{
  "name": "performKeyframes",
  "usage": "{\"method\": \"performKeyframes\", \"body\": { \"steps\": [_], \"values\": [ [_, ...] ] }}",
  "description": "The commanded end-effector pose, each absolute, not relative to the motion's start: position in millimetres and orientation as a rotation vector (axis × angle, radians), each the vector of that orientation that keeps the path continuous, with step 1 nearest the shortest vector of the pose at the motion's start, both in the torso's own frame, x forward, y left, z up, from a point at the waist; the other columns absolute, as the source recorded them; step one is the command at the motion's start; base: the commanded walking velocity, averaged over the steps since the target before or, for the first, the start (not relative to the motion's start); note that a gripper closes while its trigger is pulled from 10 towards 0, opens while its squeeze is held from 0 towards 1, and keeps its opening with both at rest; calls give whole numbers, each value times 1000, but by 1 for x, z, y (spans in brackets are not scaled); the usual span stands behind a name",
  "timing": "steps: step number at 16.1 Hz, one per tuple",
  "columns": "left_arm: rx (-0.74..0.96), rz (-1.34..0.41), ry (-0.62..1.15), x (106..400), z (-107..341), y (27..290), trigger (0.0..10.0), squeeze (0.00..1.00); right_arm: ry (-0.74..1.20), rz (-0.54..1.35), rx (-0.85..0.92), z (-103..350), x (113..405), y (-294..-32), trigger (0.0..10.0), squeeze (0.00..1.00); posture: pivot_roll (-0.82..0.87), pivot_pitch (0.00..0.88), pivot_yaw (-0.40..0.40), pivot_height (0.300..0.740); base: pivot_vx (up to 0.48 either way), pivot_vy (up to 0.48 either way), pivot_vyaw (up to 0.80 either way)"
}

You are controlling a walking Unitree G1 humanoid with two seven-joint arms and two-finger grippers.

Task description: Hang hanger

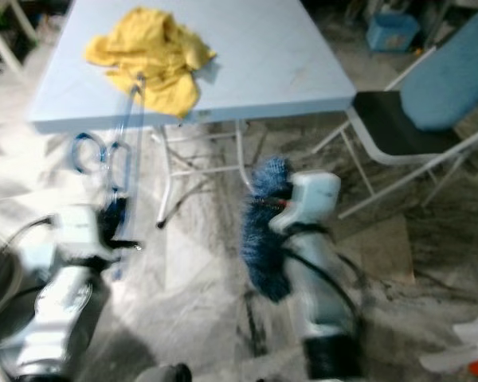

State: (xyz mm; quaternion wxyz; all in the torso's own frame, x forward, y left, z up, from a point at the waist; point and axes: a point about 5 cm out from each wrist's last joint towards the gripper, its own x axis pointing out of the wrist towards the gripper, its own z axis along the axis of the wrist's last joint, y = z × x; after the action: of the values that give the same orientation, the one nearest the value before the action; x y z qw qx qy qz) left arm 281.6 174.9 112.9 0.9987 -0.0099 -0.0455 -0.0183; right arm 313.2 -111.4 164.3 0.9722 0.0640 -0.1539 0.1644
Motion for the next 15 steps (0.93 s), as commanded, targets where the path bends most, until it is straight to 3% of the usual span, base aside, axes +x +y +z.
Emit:
{"method": "performKeyframes", "body": {
  "steps": [1, 9, 15],
  "values": [
    [-22, -47, -128, 282, 122, 168, 10000, 0, -373, 341, 123, 180, 313, -117, 10000, 0, 101, 169, 1, 740, 394, 0, 0],
    [-37, -20, -111, 280, 119, 170, 10000, 0, -363, 359, 135, 184, 315, -112, 10000, 0, 114, 165, -13, 740, 397, 0, 0],
    [-37, -27, -114, 281, 121, 168, 10000, 0, -366, 385, 137, 184, 313, -109, 10000, 0, 114, 165, -10, 740, 369, 306, 210]
  ]
}}
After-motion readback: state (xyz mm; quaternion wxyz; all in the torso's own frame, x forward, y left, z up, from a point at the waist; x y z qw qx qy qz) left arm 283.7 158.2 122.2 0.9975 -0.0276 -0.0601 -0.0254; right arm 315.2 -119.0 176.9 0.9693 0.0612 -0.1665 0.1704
